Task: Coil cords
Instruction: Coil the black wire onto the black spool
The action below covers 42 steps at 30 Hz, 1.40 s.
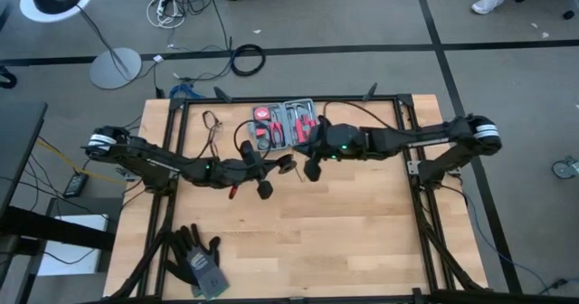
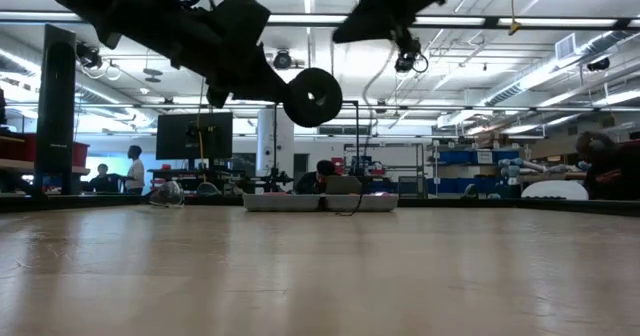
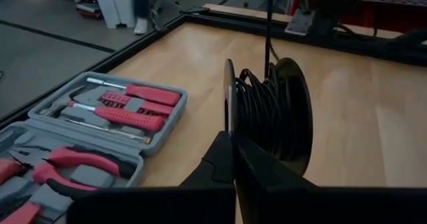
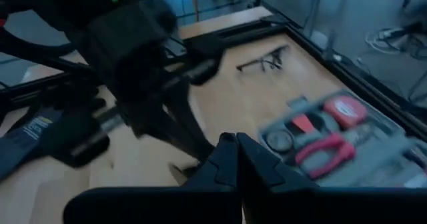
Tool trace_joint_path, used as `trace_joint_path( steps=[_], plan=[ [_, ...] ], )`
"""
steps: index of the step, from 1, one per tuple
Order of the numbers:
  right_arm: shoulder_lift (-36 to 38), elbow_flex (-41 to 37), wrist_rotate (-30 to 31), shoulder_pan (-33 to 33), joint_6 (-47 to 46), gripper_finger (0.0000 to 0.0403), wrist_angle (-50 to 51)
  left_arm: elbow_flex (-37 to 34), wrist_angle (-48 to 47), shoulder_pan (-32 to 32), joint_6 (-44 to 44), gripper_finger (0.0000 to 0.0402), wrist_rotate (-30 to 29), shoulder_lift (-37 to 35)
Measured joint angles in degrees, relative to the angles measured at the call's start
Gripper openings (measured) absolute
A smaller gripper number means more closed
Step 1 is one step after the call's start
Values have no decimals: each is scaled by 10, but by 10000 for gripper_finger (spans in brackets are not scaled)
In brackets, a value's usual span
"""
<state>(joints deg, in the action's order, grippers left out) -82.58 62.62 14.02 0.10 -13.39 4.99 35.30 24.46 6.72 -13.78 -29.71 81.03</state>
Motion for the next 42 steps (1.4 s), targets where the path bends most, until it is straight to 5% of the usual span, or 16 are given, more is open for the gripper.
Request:
trace_joint_path(
  steps=[8, 17, 42],
  plan=[
    [-106, 72, -11, -18, 36, 0, -33, 2, 13, -20, -19, 0, -2, 0],
    [-139, 78, -4, -39, 28, 0, -22, 1, 40, -29, -31, 0, -35, 0],
    [-131, -79, 262, -113, -95, 2, -56, 0, 135, -29, -47, 0, 11, 2]
  ],
)
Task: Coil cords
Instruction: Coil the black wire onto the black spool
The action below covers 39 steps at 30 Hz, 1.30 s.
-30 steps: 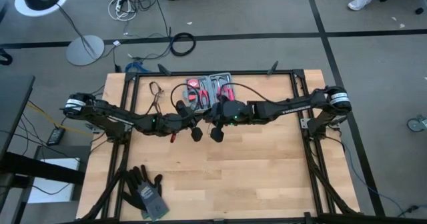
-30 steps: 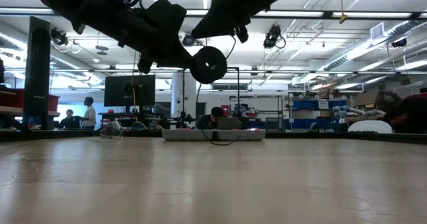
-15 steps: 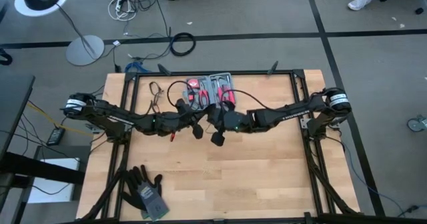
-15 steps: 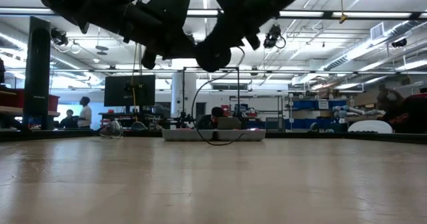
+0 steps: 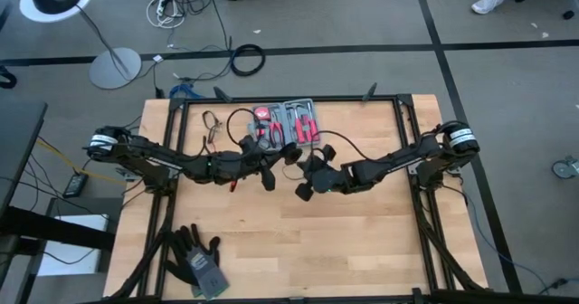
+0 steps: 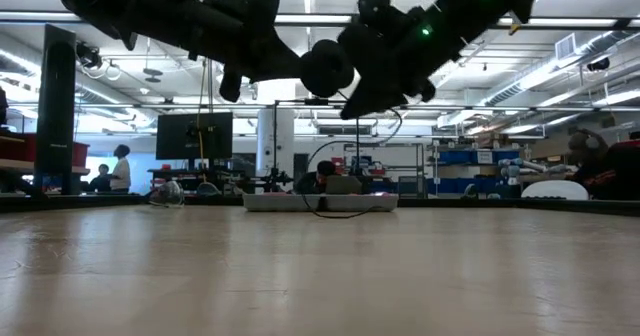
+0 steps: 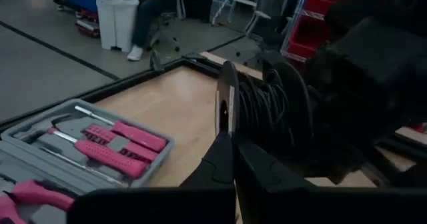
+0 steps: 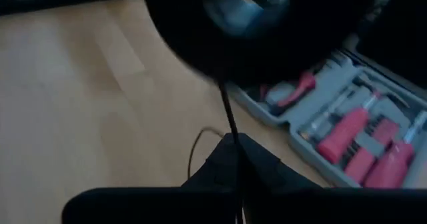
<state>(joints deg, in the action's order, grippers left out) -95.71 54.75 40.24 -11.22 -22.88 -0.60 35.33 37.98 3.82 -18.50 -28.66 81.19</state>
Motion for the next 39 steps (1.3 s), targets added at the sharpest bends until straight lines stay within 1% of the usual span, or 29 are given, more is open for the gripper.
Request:
trace_joint_path(
  steps=[4, 7, 9, 10, 12, 14, 16, 17, 21, 23, 25, 29, 31, 35, 39],
  plan=[
    [16, -49, 2, -16, -9, 11, -2, 0, 30, 0, 0, 0, -6, -8],
    [59, -97, 4, -27, -28, 17, -55, -19, 64, 0, 1, 0, -1, -12],
    [82, -141, -6, -31, -46, 19, -89, -36, 79, 0, 0, 0, 1, -22],
    [96, -166, -19, -31, -49, 20, -110, -40, 91, 0, -3, 0, 1, -24],
    [124, -212, -51, -30, -55, 20, -191, -58, 115, 0, -15, 0, 0, -24],
    [145, -263, -115, -21, -57, 20, -278, -74, 131, 0, -27, 0, 0, -22],
    [154, -308, -178, -6, -62, 21, -323, -85, 151, -1, -38, 0, 0, -23],
    [158, -324, -189, -1, -74, 22, -334, -92, 162, -1, -42, 0, 0, -23],
    [159, -367, -194, 11, -134, 22, -338, -115, 216, -1, -47, 0, 1, -22],
    [157, -377, -190, 12, -159, 22, -340, -122, 235, -1, -47, 0, 1, -23],
    [154, -379, -190, 12, -174, 22, -345, -124, 234, -1, -46, 0, 9, -22],
    [143, -374, -189, 7, -168, 21, -375, -124, 235, -1, -39, 0, 11, -22],
    [135, -366, -189, 5, -151, 22, -404, -124, 233, -1, -29, 0, 12, -22],
    [96, -342, -177, 5, -103, 22, -430, -124, 234, -1, -29, 0, 13, -22],
    [42, -309, -174, 5, -20, 28, -453, -124, 234, -1, -28, 0, 19, -22]
  ],
)
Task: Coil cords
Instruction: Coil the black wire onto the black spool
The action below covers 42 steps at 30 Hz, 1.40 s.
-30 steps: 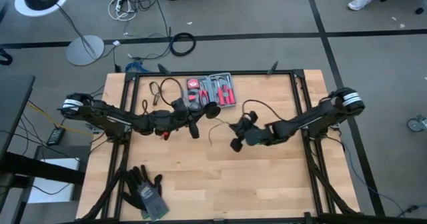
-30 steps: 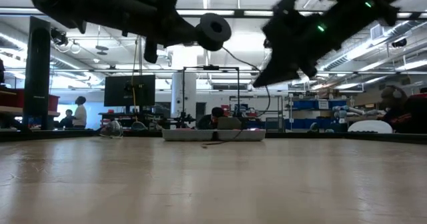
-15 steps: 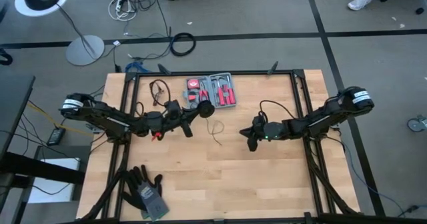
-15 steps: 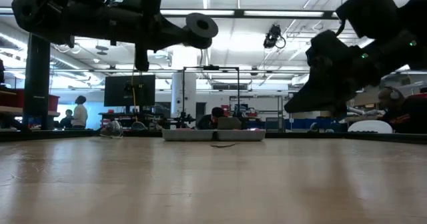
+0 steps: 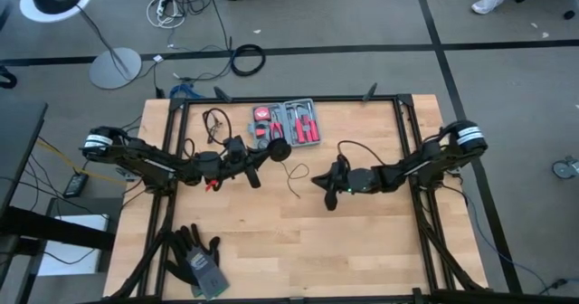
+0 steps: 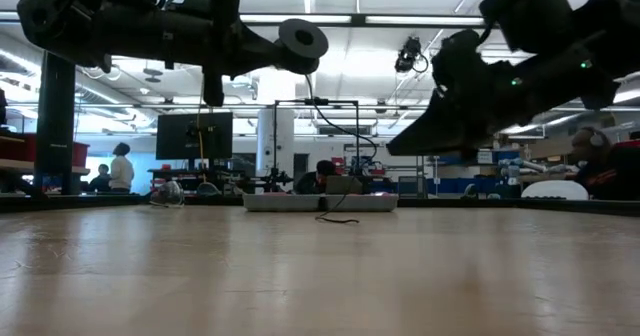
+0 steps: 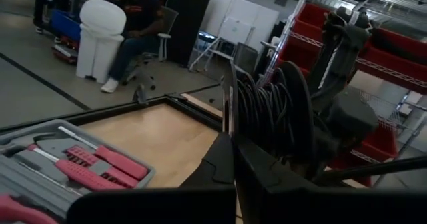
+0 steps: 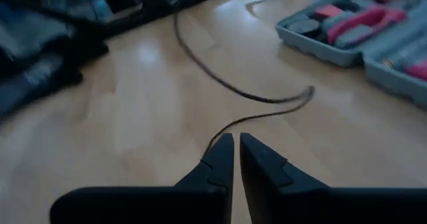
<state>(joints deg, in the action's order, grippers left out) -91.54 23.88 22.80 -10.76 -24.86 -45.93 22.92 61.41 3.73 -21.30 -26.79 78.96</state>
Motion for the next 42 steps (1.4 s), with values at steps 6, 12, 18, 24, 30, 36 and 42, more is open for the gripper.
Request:
trace_joint_path(
  steps=[6, 12, 18, 24, 30, 36, 42],
  plan=[
    [-37, 37, 4, 0, 123, 53, -43, 0, -1, 0, 0, 0, 10, 0],
    [-37, 62, 3, -11, 202, 77, -48, 0, -26, 0, 3, 0, 7, 0],
    [-40, 66, 6, 0, 235, 82, 10, 0, -37, -4, -2, 0, 12, 0],
    [-40, 66, 9, 12, 223, 81, 49, 0, -37, -4, -4, 0, 35, 0],
    [-40, 66, 4, 11, 235, 80, 55, 0, -38, -4, -4, 0, 35, 0],
    [-40, 66, 8, 12, 249, 79, 57, 0, -36, -4, -16, 0, 35, 0],
    [-40, 66, 16, 12, 241, 25, 59, 0, -24, -4, -32, 0, 44, 0]
  ],
)
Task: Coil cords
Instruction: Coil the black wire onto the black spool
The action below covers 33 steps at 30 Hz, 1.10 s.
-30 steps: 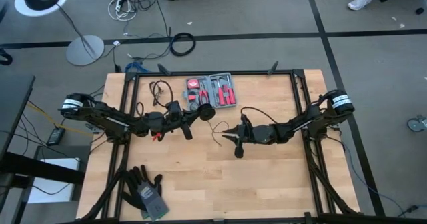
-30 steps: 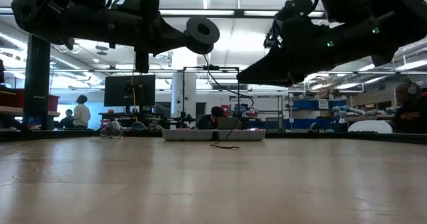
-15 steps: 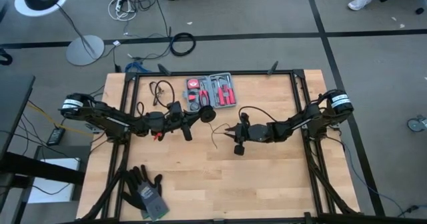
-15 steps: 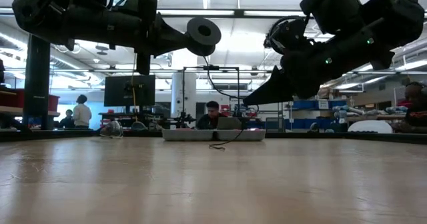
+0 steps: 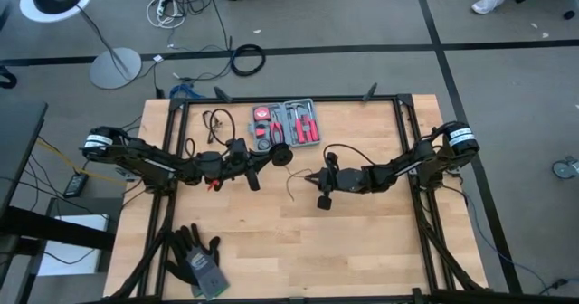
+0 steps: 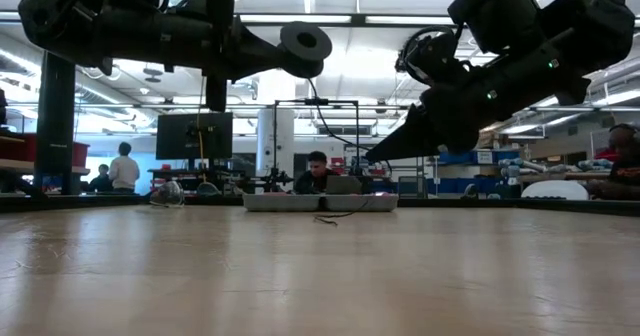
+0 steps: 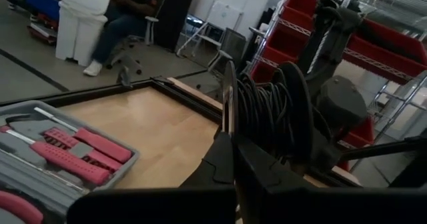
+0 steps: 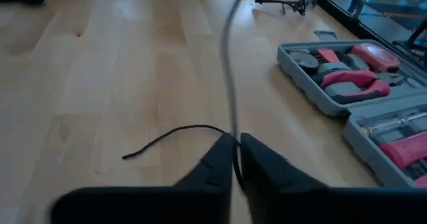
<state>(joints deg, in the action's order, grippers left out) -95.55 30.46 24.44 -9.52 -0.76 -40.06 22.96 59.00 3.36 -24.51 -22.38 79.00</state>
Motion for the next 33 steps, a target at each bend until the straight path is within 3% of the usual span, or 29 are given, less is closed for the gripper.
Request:
trace_joint_path(
  steps=[5, 8, 15, 25, 33],
  plan=[
    [7, 0, 19, 3, -112, 8, 5, 0, -24, 0, 3, 0, -16, 0],
    [21, 0, -5, 13, -202, 4, 22, 0, -69, 0, -1, 0, -35, 0],
    [56, 28, -37, 44, -326, 2, 161, 0, -147, 0, 21, 0, -34, 2],
    [68, 182, -78, 104, -254, 1, 359, 0, -241, 5, 33, 0, 6, 2],
    [66, 279, -122, 115, -185, 0, 359, 0, -256, 5, 15, 0, -49, 1]
  ],
)
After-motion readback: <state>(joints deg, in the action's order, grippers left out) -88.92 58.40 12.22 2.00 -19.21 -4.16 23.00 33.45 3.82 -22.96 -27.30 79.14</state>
